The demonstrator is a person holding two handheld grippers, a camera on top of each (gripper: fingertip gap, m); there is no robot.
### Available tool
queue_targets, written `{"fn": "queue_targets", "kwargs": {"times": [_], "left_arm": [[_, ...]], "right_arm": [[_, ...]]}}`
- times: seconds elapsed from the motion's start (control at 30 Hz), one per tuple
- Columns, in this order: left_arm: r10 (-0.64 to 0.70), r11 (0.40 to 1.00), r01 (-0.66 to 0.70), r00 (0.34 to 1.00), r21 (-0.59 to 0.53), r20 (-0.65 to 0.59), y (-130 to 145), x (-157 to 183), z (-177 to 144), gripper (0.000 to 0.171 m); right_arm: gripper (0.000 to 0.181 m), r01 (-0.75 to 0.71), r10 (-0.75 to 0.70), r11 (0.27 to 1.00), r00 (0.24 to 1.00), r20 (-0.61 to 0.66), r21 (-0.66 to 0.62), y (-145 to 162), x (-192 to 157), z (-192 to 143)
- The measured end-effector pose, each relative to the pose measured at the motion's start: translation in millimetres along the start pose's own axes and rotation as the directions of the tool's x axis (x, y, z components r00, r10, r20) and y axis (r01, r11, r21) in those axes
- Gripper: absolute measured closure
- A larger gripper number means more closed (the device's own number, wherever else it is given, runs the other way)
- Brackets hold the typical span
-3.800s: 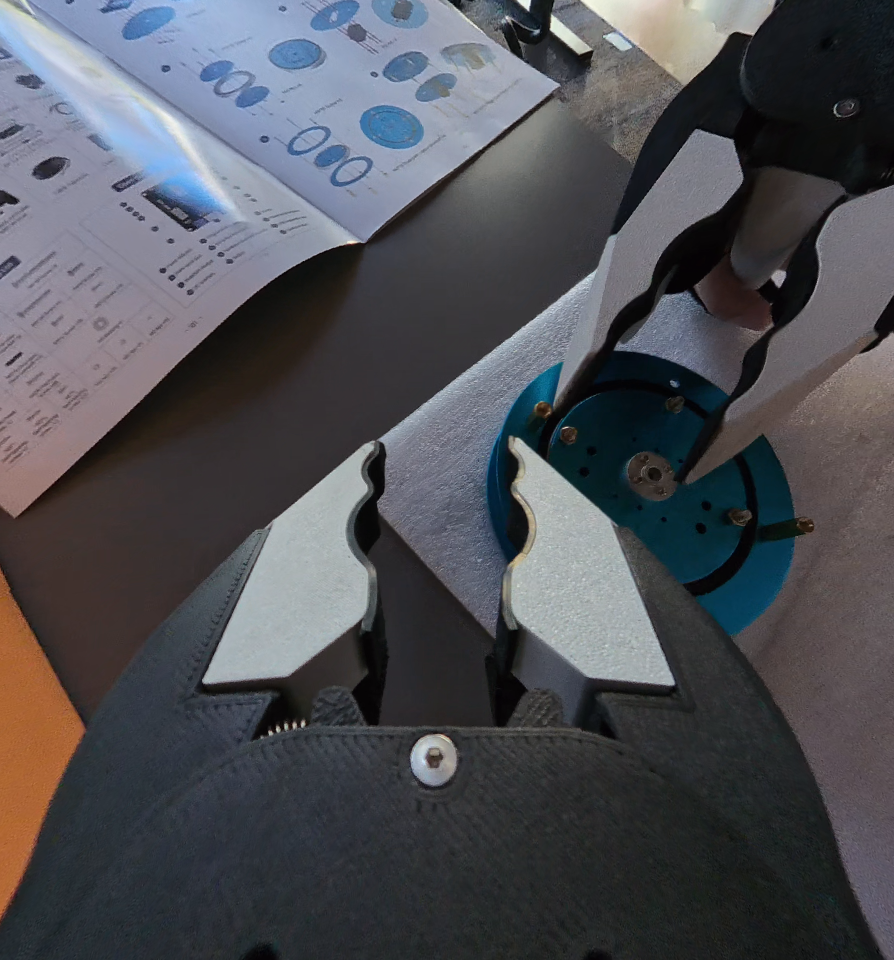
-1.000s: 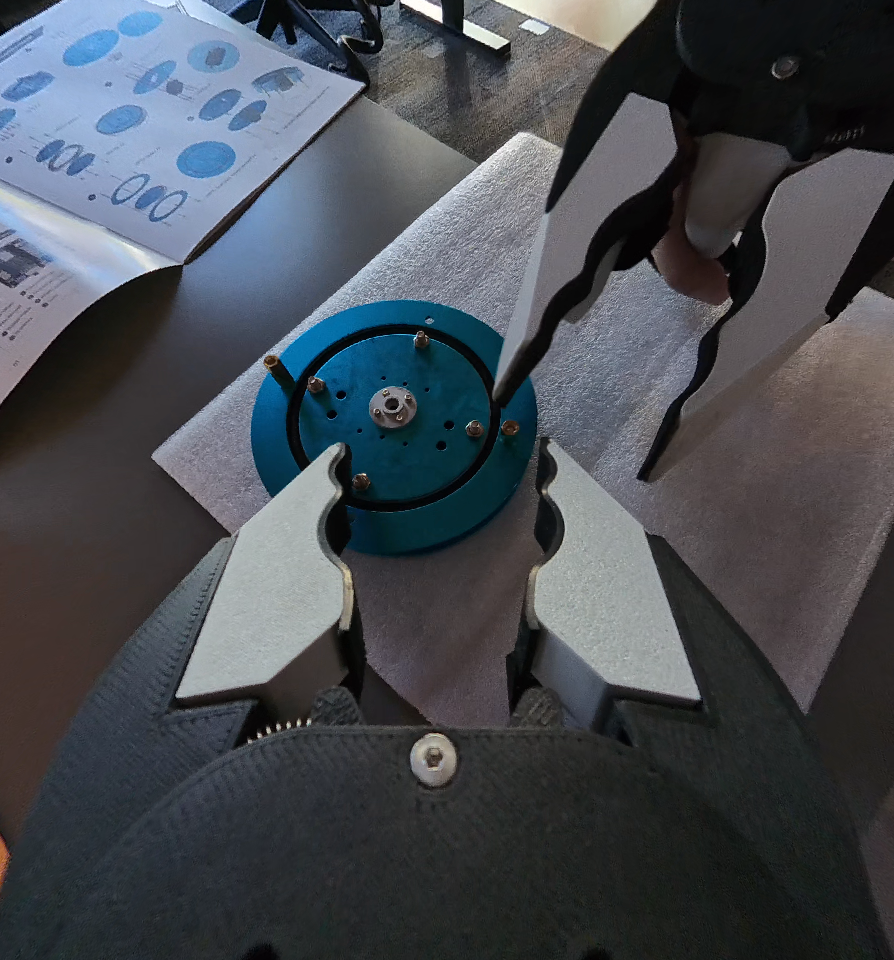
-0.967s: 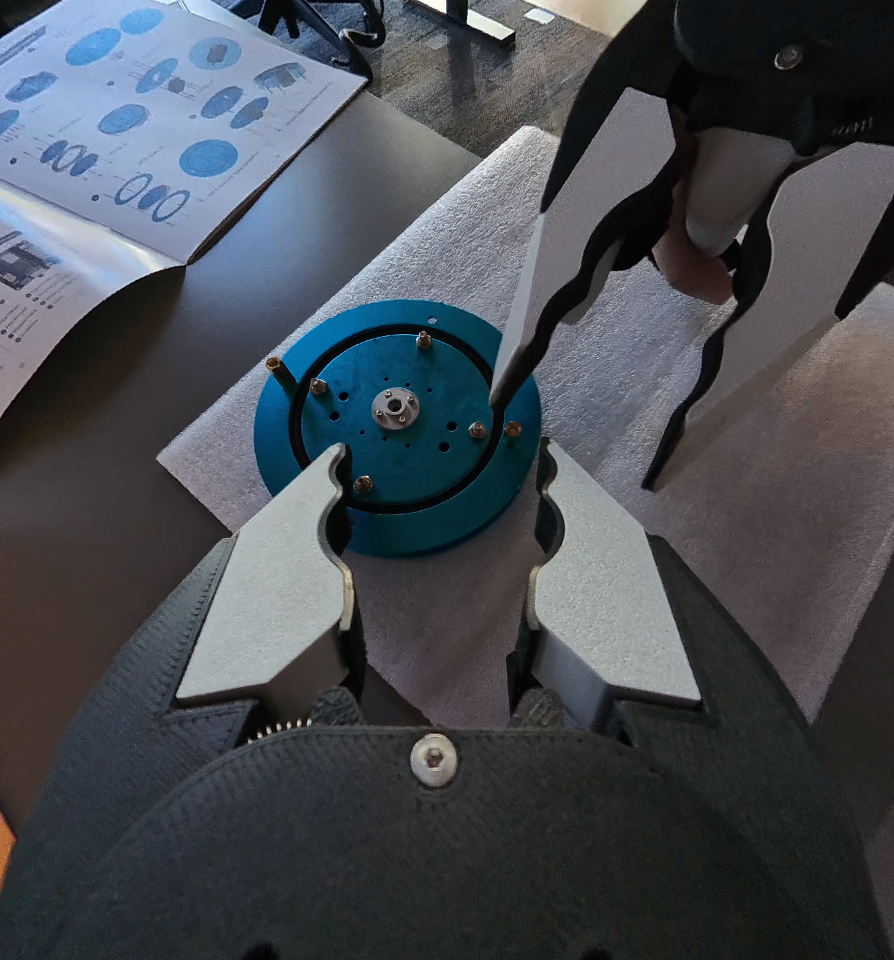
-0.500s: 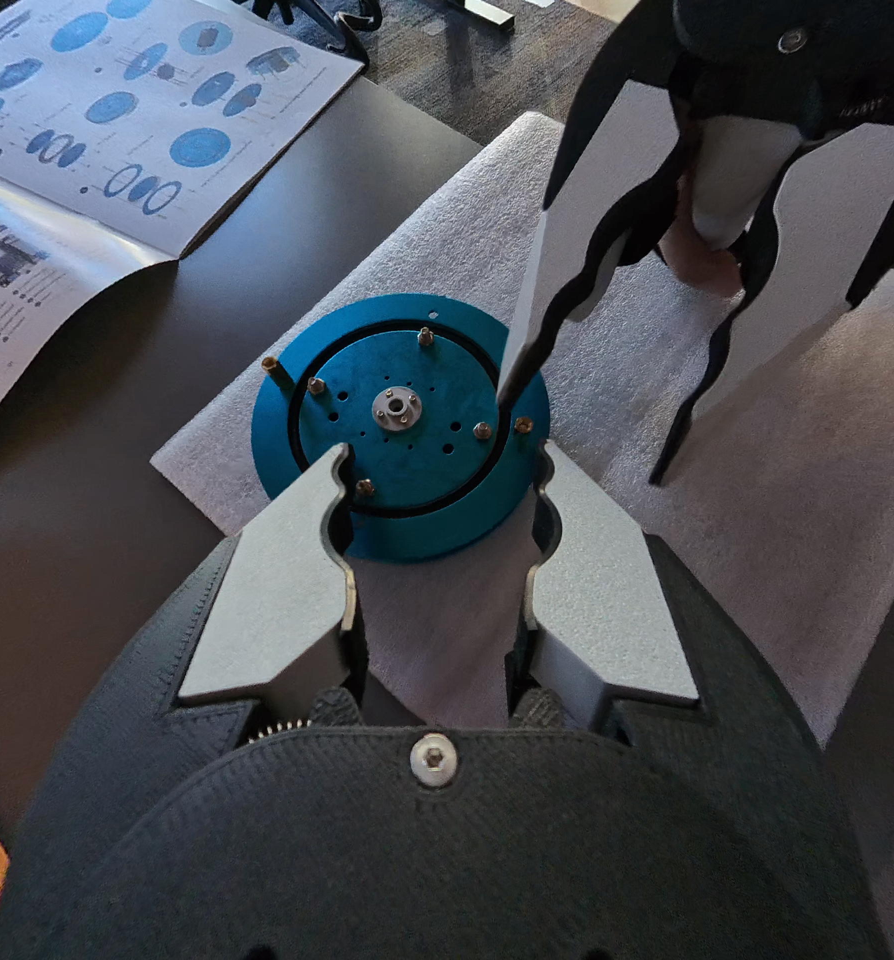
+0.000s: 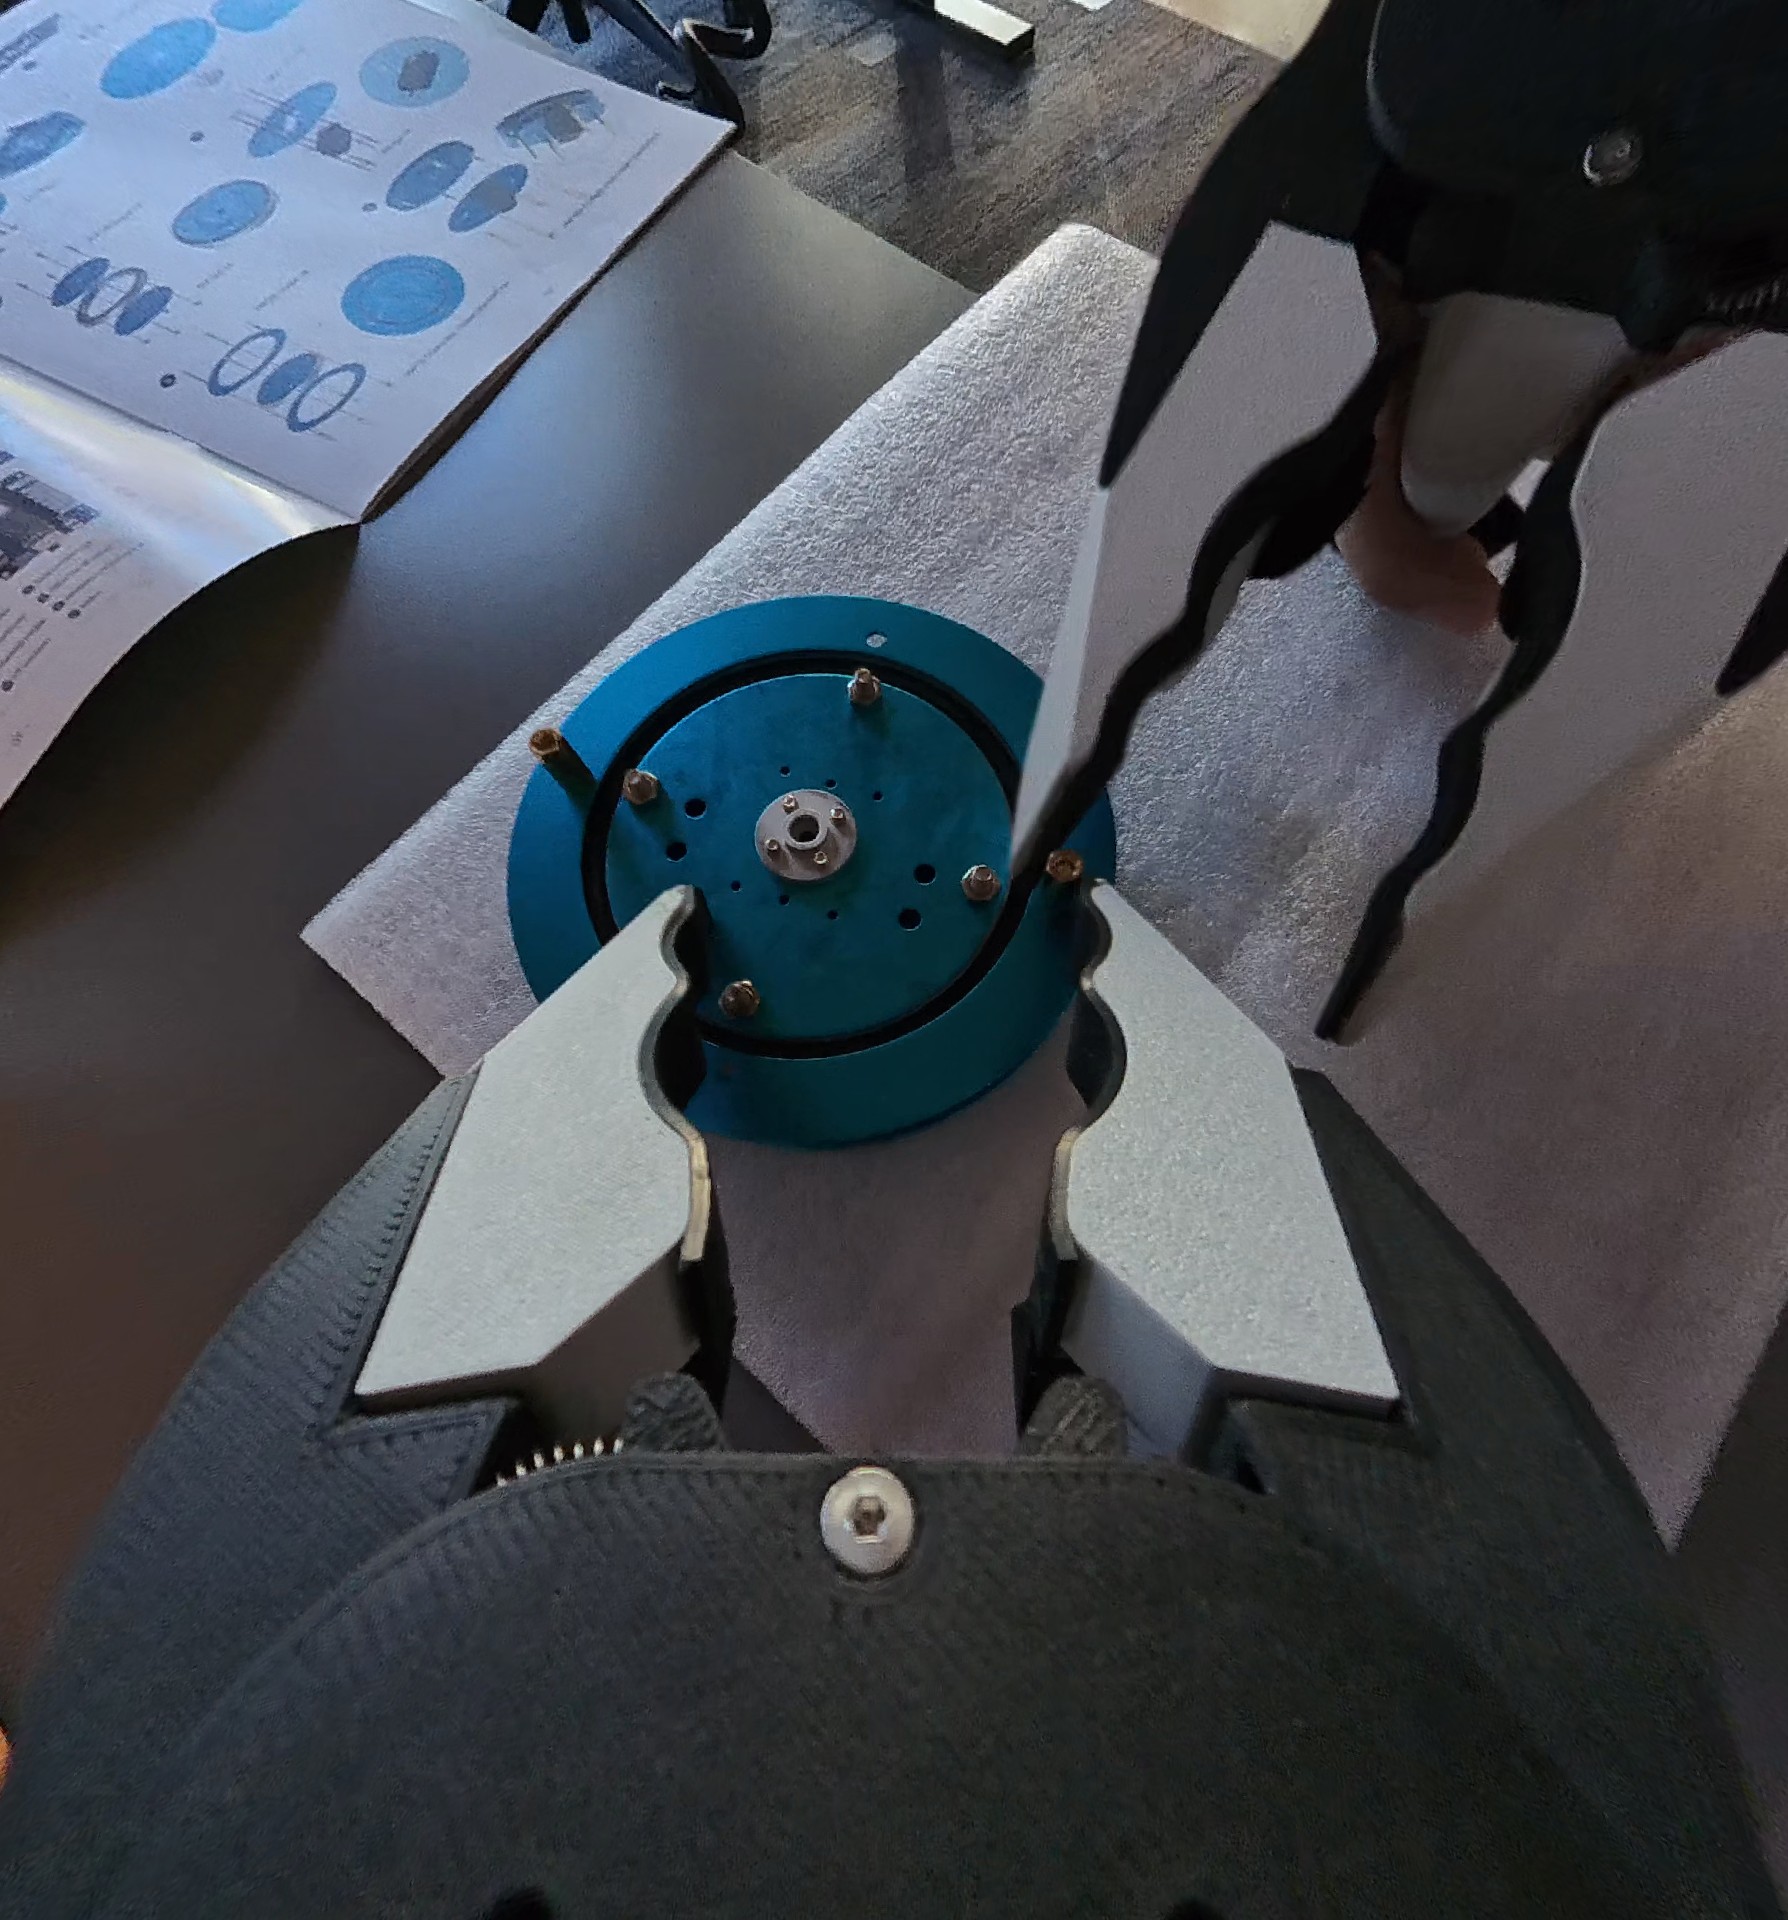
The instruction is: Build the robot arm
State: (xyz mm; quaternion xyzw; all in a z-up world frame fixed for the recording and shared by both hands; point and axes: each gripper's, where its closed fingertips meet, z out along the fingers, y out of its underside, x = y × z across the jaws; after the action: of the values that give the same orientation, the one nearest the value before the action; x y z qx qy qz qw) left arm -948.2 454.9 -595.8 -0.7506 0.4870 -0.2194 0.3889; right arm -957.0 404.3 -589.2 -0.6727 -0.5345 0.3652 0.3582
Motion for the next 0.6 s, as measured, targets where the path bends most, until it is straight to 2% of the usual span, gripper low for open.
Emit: {"fn": "queue_targets", "kwargs": {"times": [0.1, 0.13, 0.17, 0.27, 0.33, 0.47, 0.5, 0.53, 0.6], "left_arm": [[-0.011, 1.0, 0.011, 1.0, -0.013, 0.019, 3, -6, -4, 0.097], [-0.02, 1.0, 0.02, 0.999, -0.007, 0.036, 5, -10, -7, 0.104], [-0.03, 1.0, 0.03, 0.998, 0.006, 0.047, 6, -14, -11, 0.106], [-0.054, 0.998, 0.054, 0.998, 0.039, -0.014, 0, -6, -13, 0.104], [-0.021, 0.999, 0.022, 1.0, 0.029, -0.023, -3, 0, -7, 0.101], [0.005, 1.0, -0.005, 1.0, -0.006, 0.02, 0, -4, -1, 0.097], [-0.007, 1.0, 0.007, 1.0, -0.008, 0.022, 2, -6, -3, 0.095], [-0.021, 1.0, 0.021, 0.999, -0.004, 0.03, 4, -9, -6, 0.101], [-0.036, 0.999, 0.035, 0.999, 0.016, 0.024, 6, -12, -12, 0.102]], "right_arm": [[0.128, 0.0, 0.0, 0.999, 1.0, -0.008, -0.032, 6, -3, -3], [0.142, -0.004, 0.004, 0.999, 1.0, 0.009, -0.041, 8, -5, -7], [0.145, -0.011, 0.012, 0.999, 1.0, 0.015, -0.038, 8, -6, -10], [0.131, -0.017, 0.017, 1.0, 1.0, -0.024, 0.002, 1, 2, -10], [0.124, -0.012, 0.012, 1.0, 1.0, -0.02, 0.009, -2, 4, -3], [0.123, 0.019, -0.02, 0.999, 1.0, -0.014, -0.042, 5, -3, 1], [0.125, 0.016, -0.017, 0.999, 1.0, -0.021, -0.051, 7, -3, -3], [0.138, 0.017, -0.017, 0.998, 1.0, -0.01, -0.054, 8, -6, -8], [0.139, 0.005, -0.005, 1.0, 1.0, -0.031, -0.01, 2, -2, -13]]}}
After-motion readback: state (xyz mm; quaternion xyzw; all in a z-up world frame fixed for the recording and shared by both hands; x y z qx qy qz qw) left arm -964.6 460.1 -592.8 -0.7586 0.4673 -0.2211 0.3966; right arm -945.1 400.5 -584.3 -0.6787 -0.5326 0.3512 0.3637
